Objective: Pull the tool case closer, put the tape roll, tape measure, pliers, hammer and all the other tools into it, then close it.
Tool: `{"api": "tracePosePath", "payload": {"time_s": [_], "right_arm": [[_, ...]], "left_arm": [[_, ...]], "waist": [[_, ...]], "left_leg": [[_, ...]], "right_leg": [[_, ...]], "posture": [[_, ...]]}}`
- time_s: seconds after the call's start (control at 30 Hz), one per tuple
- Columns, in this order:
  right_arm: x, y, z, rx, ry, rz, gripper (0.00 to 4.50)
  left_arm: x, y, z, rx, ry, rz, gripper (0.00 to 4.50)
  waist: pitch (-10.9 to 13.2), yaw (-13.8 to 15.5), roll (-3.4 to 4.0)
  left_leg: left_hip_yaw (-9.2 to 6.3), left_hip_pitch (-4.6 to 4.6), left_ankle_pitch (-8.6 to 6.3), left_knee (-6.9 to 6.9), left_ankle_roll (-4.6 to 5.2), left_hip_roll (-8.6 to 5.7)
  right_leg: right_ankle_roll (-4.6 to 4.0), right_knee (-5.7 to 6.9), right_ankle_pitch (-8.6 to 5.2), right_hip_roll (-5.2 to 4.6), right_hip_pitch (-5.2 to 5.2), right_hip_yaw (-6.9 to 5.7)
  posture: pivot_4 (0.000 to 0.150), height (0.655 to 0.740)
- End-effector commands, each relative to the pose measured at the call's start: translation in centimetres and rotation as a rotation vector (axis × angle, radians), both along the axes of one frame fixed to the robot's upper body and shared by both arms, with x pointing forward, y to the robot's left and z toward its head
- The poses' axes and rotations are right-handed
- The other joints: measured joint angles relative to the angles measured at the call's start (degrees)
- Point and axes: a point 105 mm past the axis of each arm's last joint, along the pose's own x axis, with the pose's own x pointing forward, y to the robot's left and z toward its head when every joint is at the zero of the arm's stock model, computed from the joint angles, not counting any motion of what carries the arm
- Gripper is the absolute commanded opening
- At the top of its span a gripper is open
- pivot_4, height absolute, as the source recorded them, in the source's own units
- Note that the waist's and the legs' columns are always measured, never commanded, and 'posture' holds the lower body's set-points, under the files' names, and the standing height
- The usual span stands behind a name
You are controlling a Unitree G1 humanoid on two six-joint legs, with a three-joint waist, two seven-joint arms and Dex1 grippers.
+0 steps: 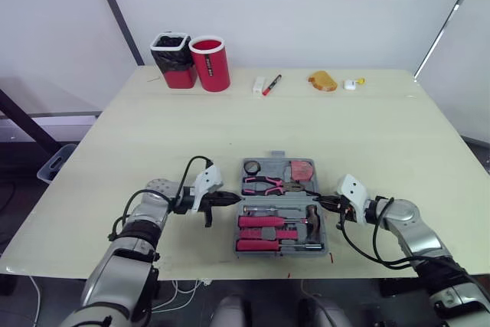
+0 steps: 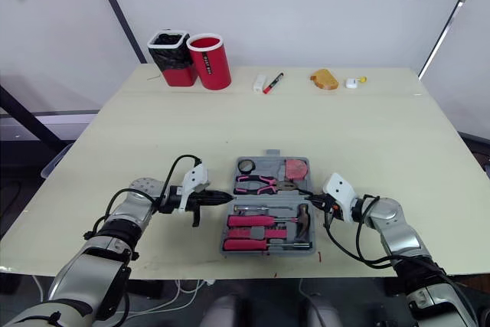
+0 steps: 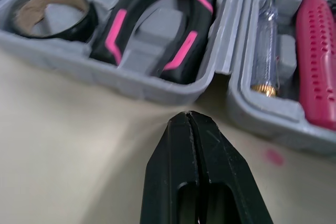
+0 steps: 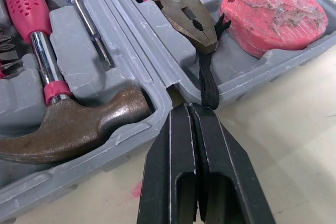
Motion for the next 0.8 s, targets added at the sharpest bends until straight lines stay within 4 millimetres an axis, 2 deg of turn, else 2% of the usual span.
{"api": "tracePosePath", "payload": {"time_s": [0.03, 0.8], "right_arm": [[-0.1, 0.8, 0.5, 0.008, -0.024, 0.039, 0.05], [-0.7, 1.3, 0.3, 0.025, 0.007, 0.072, 0.05]], "left_arm": [[-0.4, -0.7, -0.5, -0.009, 0.035, -0.026, 0.0], [-1.5, -1.9, -0.9, -0.023, 0.092, -0.106, 0.0]], "waist": [[0.0, 0.0, 0.0], [0.0, 0.0, 0.0]], "left_leg": [[0.0, 0.0, 0.0, 0.0, 0.0, 0.0], [0.0, 0.0, 0.0, 0.0, 0.0, 0.0]], "right_leg": [[0.0, 0.0, 0.0, 0.0, 0.0, 0.0], [0.0, -0.01, 0.0, 0.0, 0.01, 0.01]], "posture": [[0.15, 0.74], [0.15, 0.74]]}}
